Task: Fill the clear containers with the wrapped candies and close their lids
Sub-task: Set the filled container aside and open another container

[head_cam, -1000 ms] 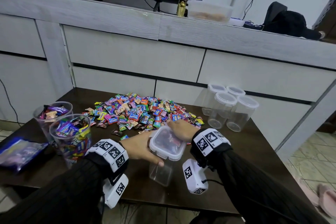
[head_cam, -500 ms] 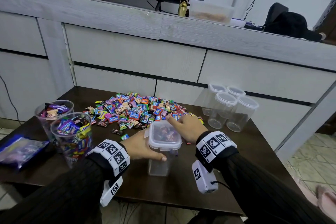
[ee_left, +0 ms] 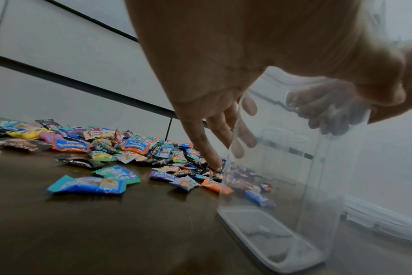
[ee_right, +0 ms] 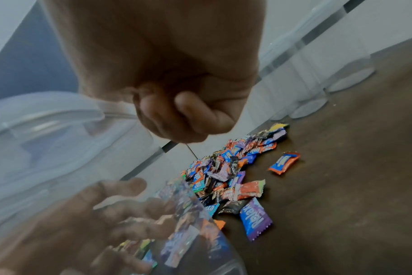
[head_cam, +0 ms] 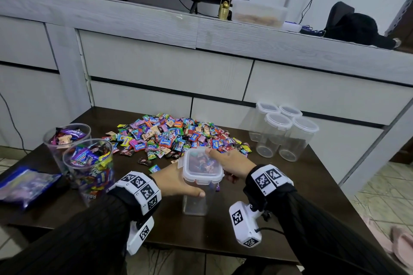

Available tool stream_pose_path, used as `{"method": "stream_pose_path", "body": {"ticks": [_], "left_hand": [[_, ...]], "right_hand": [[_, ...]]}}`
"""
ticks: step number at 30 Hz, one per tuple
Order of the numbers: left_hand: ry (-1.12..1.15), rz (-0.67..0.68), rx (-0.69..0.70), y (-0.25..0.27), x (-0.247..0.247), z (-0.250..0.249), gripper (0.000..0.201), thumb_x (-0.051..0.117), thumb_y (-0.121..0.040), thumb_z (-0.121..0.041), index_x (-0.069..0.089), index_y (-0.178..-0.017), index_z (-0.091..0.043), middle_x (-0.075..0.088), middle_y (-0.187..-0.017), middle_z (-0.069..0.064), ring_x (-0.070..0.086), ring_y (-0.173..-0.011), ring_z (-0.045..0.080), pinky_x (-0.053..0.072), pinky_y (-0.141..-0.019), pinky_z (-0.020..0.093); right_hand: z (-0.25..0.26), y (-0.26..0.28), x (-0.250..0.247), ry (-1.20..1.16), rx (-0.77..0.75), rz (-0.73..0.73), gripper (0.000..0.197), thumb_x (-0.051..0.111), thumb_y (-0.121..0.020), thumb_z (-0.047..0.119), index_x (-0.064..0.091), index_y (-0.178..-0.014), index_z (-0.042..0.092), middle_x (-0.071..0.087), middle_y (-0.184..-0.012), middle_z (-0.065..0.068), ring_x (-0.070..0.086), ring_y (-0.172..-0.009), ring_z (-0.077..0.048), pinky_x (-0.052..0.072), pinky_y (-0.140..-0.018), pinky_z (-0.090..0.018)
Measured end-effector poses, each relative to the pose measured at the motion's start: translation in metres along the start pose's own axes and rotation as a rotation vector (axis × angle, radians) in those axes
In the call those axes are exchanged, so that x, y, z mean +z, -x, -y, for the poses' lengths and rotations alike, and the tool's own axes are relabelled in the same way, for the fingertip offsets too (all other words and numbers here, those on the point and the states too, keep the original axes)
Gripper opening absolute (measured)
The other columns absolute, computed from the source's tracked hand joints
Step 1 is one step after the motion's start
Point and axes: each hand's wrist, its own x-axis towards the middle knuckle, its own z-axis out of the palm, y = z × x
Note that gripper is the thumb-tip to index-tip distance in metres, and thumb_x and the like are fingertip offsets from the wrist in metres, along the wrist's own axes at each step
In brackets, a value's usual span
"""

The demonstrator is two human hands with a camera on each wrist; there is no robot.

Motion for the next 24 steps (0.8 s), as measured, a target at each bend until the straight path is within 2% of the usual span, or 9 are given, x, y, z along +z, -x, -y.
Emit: {"method": "stream_pose_path", "body": {"ticks": [3, 6, 9, 12, 15, 17, 19, 22, 24], "left_hand": [[-0.052, 0.033, -0.028, 0.004, -0.003, 0.003, 0.084, 0.089, -0.065, -0.03, 0.042, -0.134, -0.037, 0.05, -0.136, -0.02, 0.045, -0.128, -0.003, 0.033, -0.11, 0.016], [-0.098, 0.062, -0.052, 0.012, -0.01, 0.001, 0.086, 0.089, -0.057, -0.04, 0.034, -0.121, -0.054, 0.045, -0.123, -0.045, 0.044, -0.118, -0.018, 0.034, -0.088, -0.004], [-0.099, 0.045, -0.097, 0.016, -0.016, 0.0, 0.096, 0.087, -0.047, -0.055, 0.031, -0.125, -0.057, 0.052, -0.129, -0.027, 0.053, -0.123, 0.007, 0.048, -0.094, 0.019], [-0.065, 0.059, -0.071, 0.015, -0.019, -0.002, 0.108, 0.089, -0.048, -0.047, 0.034, -0.141, -0.038, 0.056, -0.135, -0.006, 0.053, -0.125, 0.02, 0.044, -0.105, 0.046], [-0.054, 0.045, -0.035, 0.013, -0.017, -0.004, 0.107, 0.092, -0.046, -0.043, 0.039, -0.139, -0.031, 0.051, -0.138, -0.001, 0.048, -0.13, 0.015, 0.039, -0.111, 0.043], [-0.024, 0.074, -0.041, 0.012, -0.014, -0.005, 0.092, 0.092, -0.05, -0.035, 0.046, -0.13, -0.033, 0.059, -0.131, -0.006, 0.054, -0.125, 0.009, 0.041, -0.108, 0.034], [-0.019, 0.107, -0.063, 0.011, -0.01, -0.005, 0.072, 0.09, -0.059, -0.025, 0.055, -0.121, -0.033, 0.065, -0.123, -0.013, 0.057, -0.119, 0.003, 0.04, -0.107, 0.027], [-0.006, 0.118, -0.079, 0.008, -0.003, -0.005, 0.06, 0.086, -0.07, -0.016, 0.056, -0.118, -0.036, 0.063, -0.123, -0.02, 0.054, -0.12, -0.003, 0.036, -0.11, 0.022], [-0.058, 0.116, -0.069, 0.006, -0.001, -0.006, 0.059, 0.085, -0.073, -0.02, 0.054, -0.118, -0.04, 0.059, -0.121, -0.028, 0.051, -0.117, -0.013, 0.033, -0.107, 0.015]], "right_hand": [[0.001, 0.001, -0.003, 0.01, -0.012, 0.009, 0.065, 0.051, -0.085, 0.062, 0.048, -0.038, 0.017, 0.045, -0.035, 0.001, 0.039, -0.027, -0.011, 0.033, -0.032, -0.017], [0.004, 0.0, -0.008, 0.078, -0.006, -0.003, 0.059, 0.054, -0.083, 0.064, 0.045, -0.049, 0.017, 0.043, -0.039, 0.002, 0.036, -0.027, -0.009, 0.03, -0.032, -0.016], [0.01, 0.0, -0.015, 0.112, -0.008, 0.019, 0.054, 0.059, -0.08, 0.062, 0.043, -0.054, 0.018, 0.045, -0.046, 0.0, 0.039, -0.031, -0.01, 0.031, -0.036, -0.017], [0.017, 0.001, -0.017, 0.079, -0.047, 0.065, 0.044, 0.065, -0.081, 0.054, 0.051, -0.064, 0.015, 0.051, -0.064, -0.005, 0.044, -0.056, -0.017, 0.032, -0.052, -0.024], [0.022, 0.003, -0.016, -0.083, -0.078, 0.132, 0.023, 0.068, -0.085, 0.035, 0.062, -0.079, 0.014, 0.056, -0.078, -0.011, 0.048, -0.068, -0.022, 0.037, -0.056, -0.028], [0.023, 0.003, -0.017, -0.159, -0.116, 0.156, 0.019, 0.067, -0.088, 0.024, 0.066, -0.097, 0.007, 0.063, -0.084, -0.01, 0.058, -0.064, -0.013, 0.046, -0.055, -0.022], [0.021, 0.003, -0.017, -0.116, -0.13, 0.133, 0.021, 0.066, -0.088, 0.025, 0.066, -0.099, 0.007, 0.067, -0.095, -0.009, 0.061, -0.073, -0.01, 0.05, -0.064, -0.021], [0.017, 0.006, -0.016, 0.056, -0.043, 0.097, 0.038, 0.059, -0.087, 0.05, 0.061, -0.074, 0.014, 0.065, -0.063, -0.001, 0.058, -0.054, -0.015, 0.046, -0.051, -0.018], [0.014, 0.01, -0.014, 0.102, 0.08, 0.09, 0.06, 0.051, -0.084, 0.065, 0.064, -0.07, 0.008, 0.06, -0.046, 0.002, 0.055, -0.038, -0.012, 0.044, -0.04, -0.018]]}}
